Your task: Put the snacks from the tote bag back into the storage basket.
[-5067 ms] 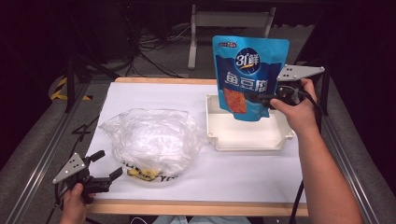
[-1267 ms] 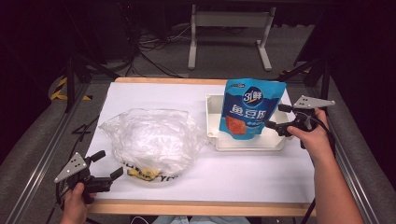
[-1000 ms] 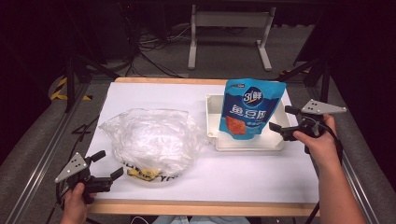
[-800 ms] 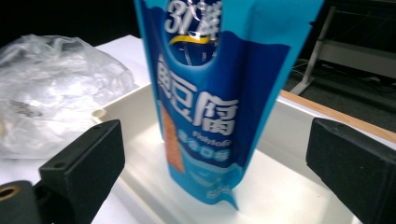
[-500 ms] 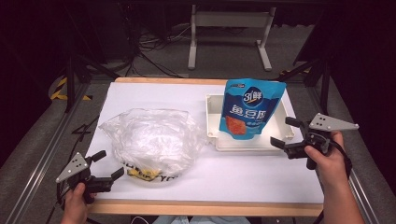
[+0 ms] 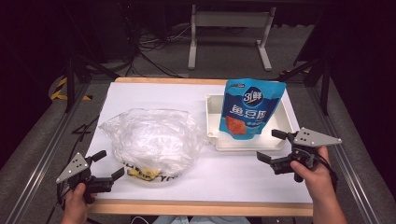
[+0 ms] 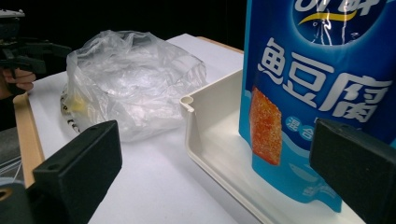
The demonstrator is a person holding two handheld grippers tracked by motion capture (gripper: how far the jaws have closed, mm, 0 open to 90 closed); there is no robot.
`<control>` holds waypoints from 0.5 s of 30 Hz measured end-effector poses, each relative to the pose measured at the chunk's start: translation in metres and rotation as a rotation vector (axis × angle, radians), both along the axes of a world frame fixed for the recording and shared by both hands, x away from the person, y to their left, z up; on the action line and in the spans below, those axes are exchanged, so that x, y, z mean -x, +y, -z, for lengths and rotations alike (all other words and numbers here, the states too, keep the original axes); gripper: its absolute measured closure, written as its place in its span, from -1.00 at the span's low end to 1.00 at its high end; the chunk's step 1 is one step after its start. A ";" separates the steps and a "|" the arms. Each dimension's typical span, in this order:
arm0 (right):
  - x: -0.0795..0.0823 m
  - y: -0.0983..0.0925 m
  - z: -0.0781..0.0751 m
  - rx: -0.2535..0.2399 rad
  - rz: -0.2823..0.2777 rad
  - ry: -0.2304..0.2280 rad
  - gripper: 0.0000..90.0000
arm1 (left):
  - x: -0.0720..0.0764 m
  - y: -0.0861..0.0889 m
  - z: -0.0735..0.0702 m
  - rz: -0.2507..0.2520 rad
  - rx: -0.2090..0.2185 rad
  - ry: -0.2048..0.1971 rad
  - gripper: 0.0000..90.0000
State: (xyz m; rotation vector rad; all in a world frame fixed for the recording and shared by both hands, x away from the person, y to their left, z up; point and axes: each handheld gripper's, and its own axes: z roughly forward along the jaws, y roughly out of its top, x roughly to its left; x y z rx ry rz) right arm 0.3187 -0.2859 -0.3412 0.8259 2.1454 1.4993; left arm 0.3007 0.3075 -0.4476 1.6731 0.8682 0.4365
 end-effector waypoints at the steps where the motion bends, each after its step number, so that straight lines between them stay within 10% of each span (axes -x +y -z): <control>1: 0.000 0.002 0.002 -0.003 0.000 -0.005 -0.93 | 0.000 0.000 0.000 -0.001 0.000 -0.001 -0.99; 15: 0.000 0.018 0.046 -0.064 0.039 -0.077 -0.93 | 0.001 0.000 -0.001 -0.010 0.016 -0.032 -0.99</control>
